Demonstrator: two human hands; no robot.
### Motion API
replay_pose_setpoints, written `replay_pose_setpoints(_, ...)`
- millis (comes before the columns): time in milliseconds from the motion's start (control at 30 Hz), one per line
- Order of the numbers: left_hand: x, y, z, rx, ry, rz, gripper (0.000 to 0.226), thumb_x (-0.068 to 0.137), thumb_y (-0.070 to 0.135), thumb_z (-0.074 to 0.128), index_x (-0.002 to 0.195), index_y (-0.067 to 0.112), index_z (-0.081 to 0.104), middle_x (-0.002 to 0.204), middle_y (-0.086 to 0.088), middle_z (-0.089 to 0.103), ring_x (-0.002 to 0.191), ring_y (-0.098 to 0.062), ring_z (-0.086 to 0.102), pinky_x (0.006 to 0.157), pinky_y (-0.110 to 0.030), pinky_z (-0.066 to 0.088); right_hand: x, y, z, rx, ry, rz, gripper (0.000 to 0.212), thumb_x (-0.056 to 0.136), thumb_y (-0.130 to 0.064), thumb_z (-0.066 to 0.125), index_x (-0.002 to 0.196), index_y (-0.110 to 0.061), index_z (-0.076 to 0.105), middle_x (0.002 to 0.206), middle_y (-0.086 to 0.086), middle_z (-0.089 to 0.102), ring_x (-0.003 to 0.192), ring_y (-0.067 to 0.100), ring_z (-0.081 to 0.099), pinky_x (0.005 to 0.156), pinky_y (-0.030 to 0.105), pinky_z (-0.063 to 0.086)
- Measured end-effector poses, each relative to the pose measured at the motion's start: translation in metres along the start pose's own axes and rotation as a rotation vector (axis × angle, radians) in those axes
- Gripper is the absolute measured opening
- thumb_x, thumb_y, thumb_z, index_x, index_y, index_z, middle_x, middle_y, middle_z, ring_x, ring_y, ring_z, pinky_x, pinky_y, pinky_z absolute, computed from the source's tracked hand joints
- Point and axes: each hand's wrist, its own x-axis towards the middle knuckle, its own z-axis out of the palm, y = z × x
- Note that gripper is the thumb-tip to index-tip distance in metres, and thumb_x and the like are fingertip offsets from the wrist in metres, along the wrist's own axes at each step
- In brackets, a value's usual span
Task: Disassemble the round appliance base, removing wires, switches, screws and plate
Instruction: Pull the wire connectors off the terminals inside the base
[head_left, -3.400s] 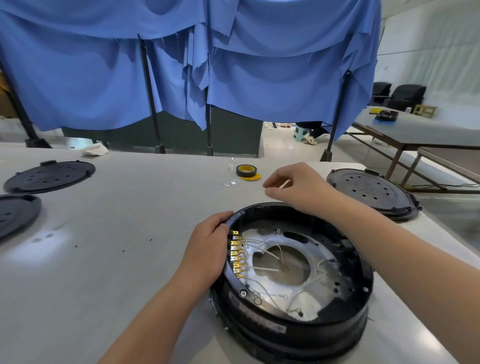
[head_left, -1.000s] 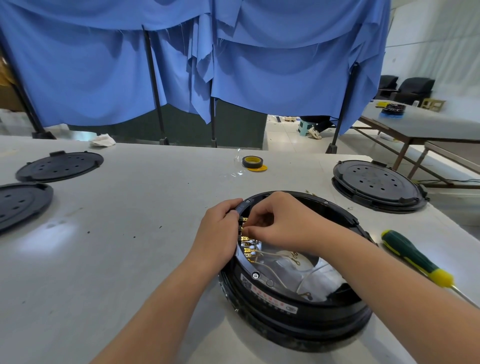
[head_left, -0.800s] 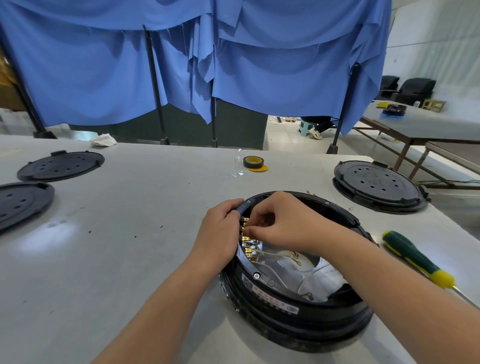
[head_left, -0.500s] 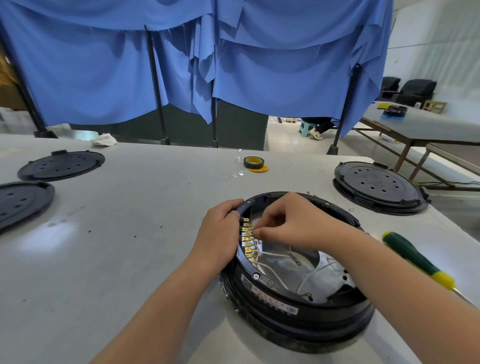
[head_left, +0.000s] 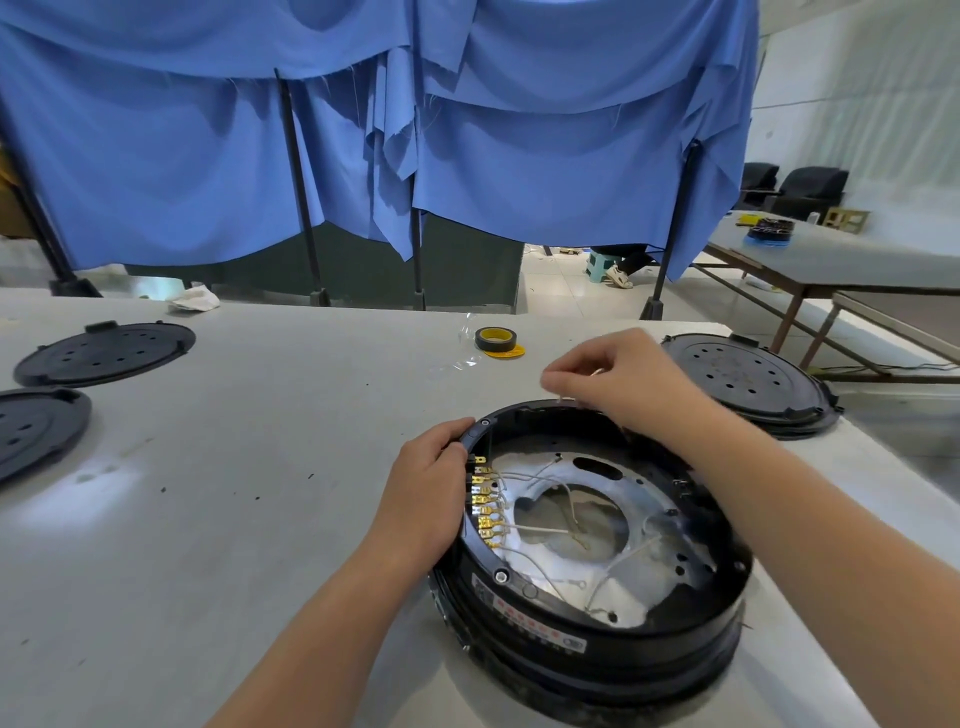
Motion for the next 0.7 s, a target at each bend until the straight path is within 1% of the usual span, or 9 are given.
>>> replay_pose_setpoints(67,0.0,0.0,0.0,0.005,0.0,-0.011,0.036,0.094,0.008,0.042,0.121,0.017,0.063,0.116,0.002,0.066,0.109,-0.014,0.059,0.093,-0.027,0.044,0.017,0.012,-0.015,0.015,0.059,0.091,0.008,0.078,-0.027,0.077,0.081,-0.02,0.076,0.069,-0.009,0.073,0.057,0.001,0.063,0.058,0.015,0.052)
replay_pose_setpoints(133,0.0,0.0,0.0,-0.003,0.001,-0.018,0.036,0.095,0.008,0.041,0.121,0.017,0.063,0.117,0.002,0.066,0.11,-0.015,0.059,0.094,-0.028,0.044,0.034,0.031,-0.025,-0.002,0.081,0.21,0.015,0.078,-0.025,0.077,0.086,-0.013,0.075,0.076,0.002,0.074,0.063,0.009,0.064,0.061,0.024,0.054)
replay_pose_setpoints(233,0.0,0.0,0.001,-0.008,0.004,-0.022,0.036,0.095,0.009,0.042,0.122,0.018,0.063,0.118,0.003,0.066,0.111,-0.014,0.059,0.092,-0.025,0.044,0.05,0.061,-0.031,-0.019,0.066,0.363,0.02,0.077,-0.019,0.078,0.089,-0.003,0.072,0.078,0.01,0.072,0.063,0.013,0.064,0.054,0.02,0.052)
replay_pose_setpoints(333,0.001,-0.002,0.001,-0.006,0.01,-0.01,0.035,0.095,0.008,0.042,0.12,0.019,0.064,0.115,0.005,0.067,0.109,-0.011,0.059,0.084,-0.018,0.042,0.058,0.088,-0.026,-0.091,0.041,0.455,0.019,0.076,-0.019,0.08,0.082,-0.002,0.072,0.065,0.008,0.069,0.051,0.012,0.061,0.042,0.017,0.047)
replay_pose_setpoints(400,0.001,-0.003,0.0,-0.006,0.015,-0.011,0.035,0.095,0.008,0.042,0.118,0.021,0.065,0.112,0.009,0.067,0.106,-0.008,0.059,0.081,-0.014,0.042,0.063,0.1,-0.02,-0.172,0.026,0.464,0.017,0.074,-0.022,0.081,0.073,-0.008,0.072,0.062,0.005,0.066,0.051,0.014,0.057,0.044,0.018,0.045)
replay_pose_setpoints(500,0.002,-0.005,0.0,-0.006,0.018,-0.006,0.035,0.095,0.007,0.042,0.114,0.025,0.066,0.105,0.015,0.067,0.1,-0.001,0.06,0.078,-0.013,0.042,0.072,0.111,-0.013,-0.279,-0.027,0.424,0.013,0.074,-0.019,0.08,0.068,-0.013,0.071,0.08,0.006,0.069,0.067,0.015,0.058,0.065,0.025,0.047)
replay_pose_setpoints(533,0.002,-0.006,0.0,-0.005,0.021,-0.003,0.035,0.095,0.007,0.043,0.112,0.026,0.066,0.103,0.017,0.067,0.099,0.0,0.06,0.077,-0.013,0.042,0.074,0.113,-0.012,-0.302,-0.033,0.411,0.012,0.074,-0.019,0.08,0.069,-0.014,0.071,0.081,0.005,0.07,0.069,0.014,0.059,0.067,0.026,0.047)
replay_pose_setpoints(667,0.002,-0.006,-0.001,-0.008,0.018,0.004,0.037,0.094,0.006,0.043,0.098,0.034,0.067,0.085,0.026,0.07,0.084,0.013,0.061,0.066,-0.001,0.042,0.08,0.117,-0.012,-0.297,-0.003,0.392,0.016,0.073,-0.024,0.082,0.07,-0.012,0.071,0.068,0.002,0.07,0.058,0.01,0.06,0.049,0.018,0.042)
replay_pose_setpoints(700,0.002,-0.005,-0.001,-0.007,0.015,0.007,0.038,0.094,0.006,0.043,0.094,0.036,0.067,0.083,0.029,0.069,0.082,0.014,0.061,0.063,0.001,0.041,0.082,0.117,-0.013,-0.289,0.0,0.385,0.017,0.073,-0.024,0.082,0.071,-0.011,0.072,0.066,0.003,0.07,0.057,0.01,0.06,0.048,0.018,0.042)
